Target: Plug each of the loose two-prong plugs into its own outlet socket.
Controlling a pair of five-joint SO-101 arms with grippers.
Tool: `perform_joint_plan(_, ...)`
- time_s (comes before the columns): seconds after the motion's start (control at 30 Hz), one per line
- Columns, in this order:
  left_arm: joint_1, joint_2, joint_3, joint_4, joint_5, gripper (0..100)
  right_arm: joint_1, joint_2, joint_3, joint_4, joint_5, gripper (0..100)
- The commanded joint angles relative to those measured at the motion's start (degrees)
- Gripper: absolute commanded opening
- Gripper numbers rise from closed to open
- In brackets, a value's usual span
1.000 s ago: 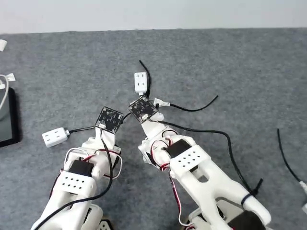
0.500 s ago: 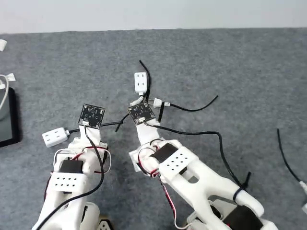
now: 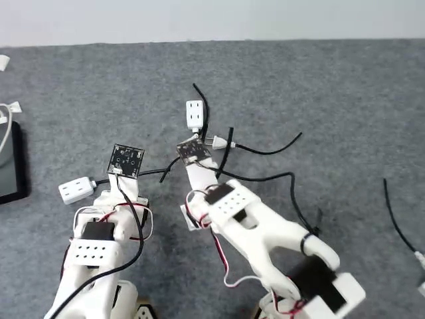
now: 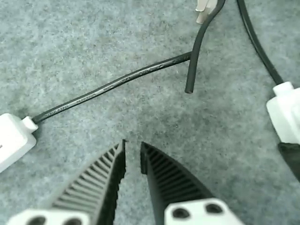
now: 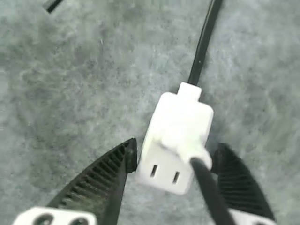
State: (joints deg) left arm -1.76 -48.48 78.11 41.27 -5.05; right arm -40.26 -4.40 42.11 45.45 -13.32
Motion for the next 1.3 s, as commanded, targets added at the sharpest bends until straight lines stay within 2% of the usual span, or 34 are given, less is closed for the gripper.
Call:
perform_joint_plan(0.0,-0.09,-0.97,-3.38,-1.41,0.44,1,1.54,0.31,-5.45,2.59,7.12,0.0)
perform_joint_plan(0.07,0.00,-0.97,-3.38,-1.41,0.44,1,2.77,-0.48,-5.45,5.23,8.70,2.8)
perform_joint_plan(0.17,0.00,-0.97,-3.38,-1.41,0.44,1,5.76,-4.09,-4.92,8.57,8.79,1.2)
perform_joint_plan(0.33,0.09,-0.88,-3.30,-1.41,0.44,1,18.68,-16.13,-3.16,15.16,8.97,0.8)
perform_joint_plan(0.47,0.18,-0.88,-3.30,-1.41,0.44,1,36.18,-26.15,-2.90,20.88,10.64,0.8)
perform_joint_plan(0.67,0.26,-0.79,-3.30,-1.41,0.44,1,67.03,-33.63,-0.88,23.69,22.59,0.8)
perform_joint_plan(0.77,0.26,-0.62,-3.30,-1.41,0.44,1,80.66,-33.71,2.11,20.00,28.75,0.8)
perform_joint_plan(0.9,0.35,-0.53,-3.21,-1.41,0.44,1,94.29,-33.71,8.44,9.19,36.31,0.9)
perform_joint_plan(1.03,0.44,-0.79,-1.89,-2.37,0.44,1,101.14,-33.71,13.89,-2.33,41.58,1.2)
perform_joint_plan(1.13,0.44,-0.79,-0.84,-3.96,0.44,2,103.08,-33.71,14.59,-5.32,42.11,2.3)
perform_joint_plan(1.27,0.44,-0.79,-1.10,-3.87,0.53,2,102.73,-33.80,14.59,0.22,39.47,17.7)
